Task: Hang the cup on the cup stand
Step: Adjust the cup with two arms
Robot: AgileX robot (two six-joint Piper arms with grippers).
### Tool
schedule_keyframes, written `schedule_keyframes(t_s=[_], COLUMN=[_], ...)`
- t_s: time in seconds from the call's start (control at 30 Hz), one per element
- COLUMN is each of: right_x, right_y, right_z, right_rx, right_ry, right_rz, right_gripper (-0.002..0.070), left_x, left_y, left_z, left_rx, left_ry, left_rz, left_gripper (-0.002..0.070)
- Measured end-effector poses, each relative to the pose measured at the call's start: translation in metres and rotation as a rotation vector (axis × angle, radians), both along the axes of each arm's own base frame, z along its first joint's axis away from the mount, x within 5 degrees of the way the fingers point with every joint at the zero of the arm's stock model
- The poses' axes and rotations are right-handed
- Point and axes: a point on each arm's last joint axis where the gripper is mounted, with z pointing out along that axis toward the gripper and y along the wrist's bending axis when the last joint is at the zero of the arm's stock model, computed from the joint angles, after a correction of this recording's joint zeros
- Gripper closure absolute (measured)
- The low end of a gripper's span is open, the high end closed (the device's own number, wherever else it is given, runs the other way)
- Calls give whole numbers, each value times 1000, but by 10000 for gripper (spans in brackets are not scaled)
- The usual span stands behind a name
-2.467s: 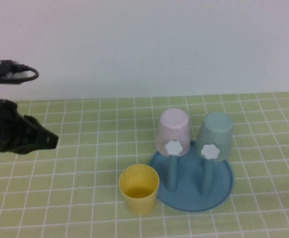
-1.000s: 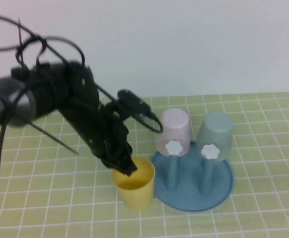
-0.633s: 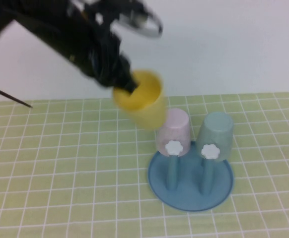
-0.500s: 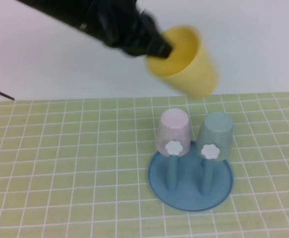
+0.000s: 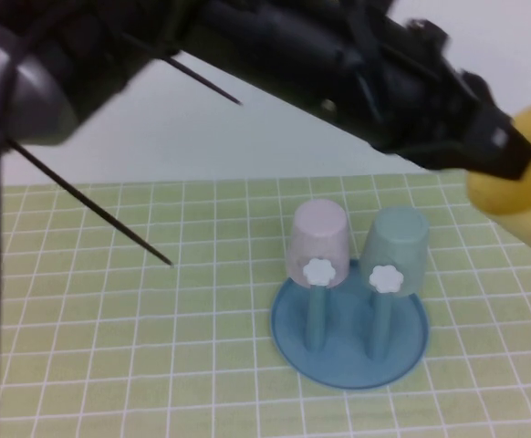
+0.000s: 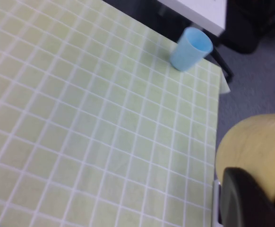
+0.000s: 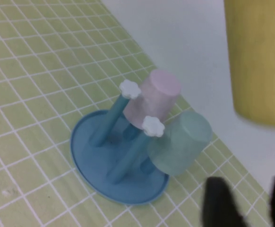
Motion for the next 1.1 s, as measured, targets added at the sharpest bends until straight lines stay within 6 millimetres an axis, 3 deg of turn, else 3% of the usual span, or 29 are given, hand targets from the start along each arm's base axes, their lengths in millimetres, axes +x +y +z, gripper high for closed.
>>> schedule_keyframes(t_s=[0.13,0.2,0.3,0.57,0.9,1.1], right_x=[0,0,1,7,19,19], right_y=[0,0,-1,-3,-1,-1], right_z=[0,0,1,6,1,1], right_rx=[-4,-12,-8,12,3,5], right_ry=[-4,-3,-19,-85,-30,-31], right_rz=[3,3,-9,-56,-55,-55], right_gripper=[148,59,7,-15,-16,113], left_x=[-9,-11,-16,-30,-36,-35], left_y=[-19,-24,-30,-42,-46,-45], left_z=[-6,-6,-8,-11,-10,-11], left_rx=[-3,-11,-7,-3,-16,-7], left_ry=[-19,-28,-34,-18,-5,-14], left_rz=[-26,-22,-36,-90,-109,-106], left_gripper=[664,664,664,664,664,664])
